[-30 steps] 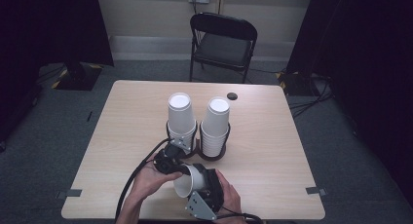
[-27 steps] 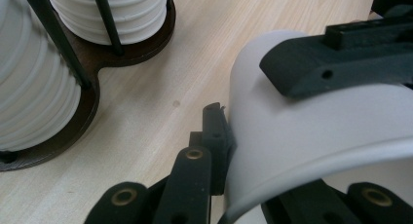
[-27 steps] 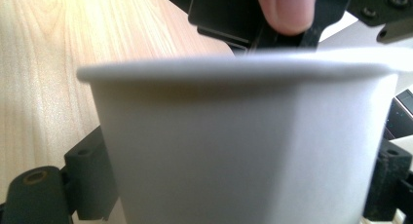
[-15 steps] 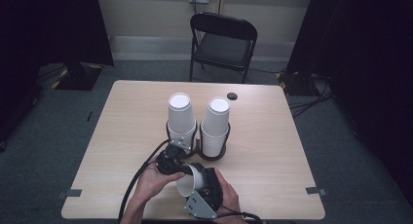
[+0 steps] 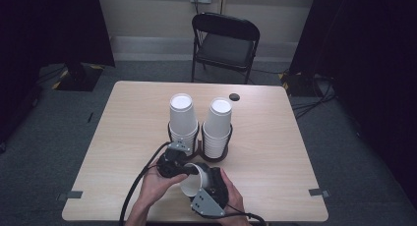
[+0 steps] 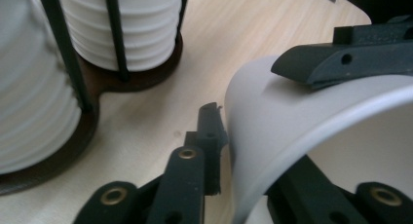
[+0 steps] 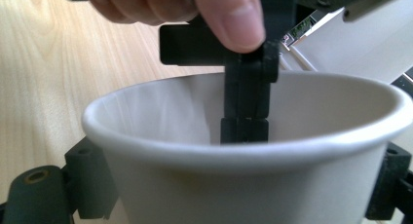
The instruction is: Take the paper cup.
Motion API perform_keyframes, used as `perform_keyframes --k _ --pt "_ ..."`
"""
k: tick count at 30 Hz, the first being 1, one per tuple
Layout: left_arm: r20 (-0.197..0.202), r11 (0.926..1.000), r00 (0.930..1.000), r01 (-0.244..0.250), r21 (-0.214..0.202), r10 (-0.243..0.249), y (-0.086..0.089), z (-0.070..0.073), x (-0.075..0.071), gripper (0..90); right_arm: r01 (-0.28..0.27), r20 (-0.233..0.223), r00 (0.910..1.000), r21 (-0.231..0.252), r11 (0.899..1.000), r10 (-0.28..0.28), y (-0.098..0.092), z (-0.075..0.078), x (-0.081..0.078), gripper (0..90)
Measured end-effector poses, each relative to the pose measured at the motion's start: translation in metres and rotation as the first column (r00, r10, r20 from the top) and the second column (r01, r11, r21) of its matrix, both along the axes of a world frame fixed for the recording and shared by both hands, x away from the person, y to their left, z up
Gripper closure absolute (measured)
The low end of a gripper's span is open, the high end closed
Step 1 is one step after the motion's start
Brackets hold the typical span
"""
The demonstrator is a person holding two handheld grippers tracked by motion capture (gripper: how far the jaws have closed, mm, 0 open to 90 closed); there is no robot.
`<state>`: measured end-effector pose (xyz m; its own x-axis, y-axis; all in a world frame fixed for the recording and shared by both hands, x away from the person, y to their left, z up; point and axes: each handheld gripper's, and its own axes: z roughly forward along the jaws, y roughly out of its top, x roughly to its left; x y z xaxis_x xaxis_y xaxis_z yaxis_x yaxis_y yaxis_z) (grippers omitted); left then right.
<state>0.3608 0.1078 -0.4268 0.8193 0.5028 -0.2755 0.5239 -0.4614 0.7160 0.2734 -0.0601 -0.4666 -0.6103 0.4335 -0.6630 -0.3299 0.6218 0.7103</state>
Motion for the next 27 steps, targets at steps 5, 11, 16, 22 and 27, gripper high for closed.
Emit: perform_keyframes --k 5,11,16,22,27 --pt "0.028 0.9984 0.9994 -0.021 -0.053 0.023 0.006 -0.004 -0.001 75.5 -0.001 -0.014 0.9999 0.018 1.0 0.001 -0.001 0.003 0.002 11.7" --pt "0.075 0.9964 0.9966 -0.027 -0.08 0.033 0.008 -0.004 -0.003 65.2 0.007 -0.03 0.9995 0.031 0.999 -0.006 -0.002 0.003 0.004 11.7" --pt "0.127 0.9943 0.9893 -0.06 -0.088 0.071 0.01 -0.003 -0.005 60.6 0.021 -0.057 0.9982 0.055 0.998 -0.018 -0.006 0.005 0.007 11.8" --pt "0.199 0.9862 0.9714 -0.106 -0.127 0.13 0.013 -0.003 -0.01 46.9 0.049 -0.098 0.9944 0.11 0.993 -0.039 -0.014 0.006 0.011 11.8" --pt "0.24 0.9736 0.952 -0.151 -0.172 0.19 0.019 -0.003 -0.014 37.6 0.071 -0.142 0.9885 0.147 0.987 -0.05 -0.021 0.006 0.013 11.8"
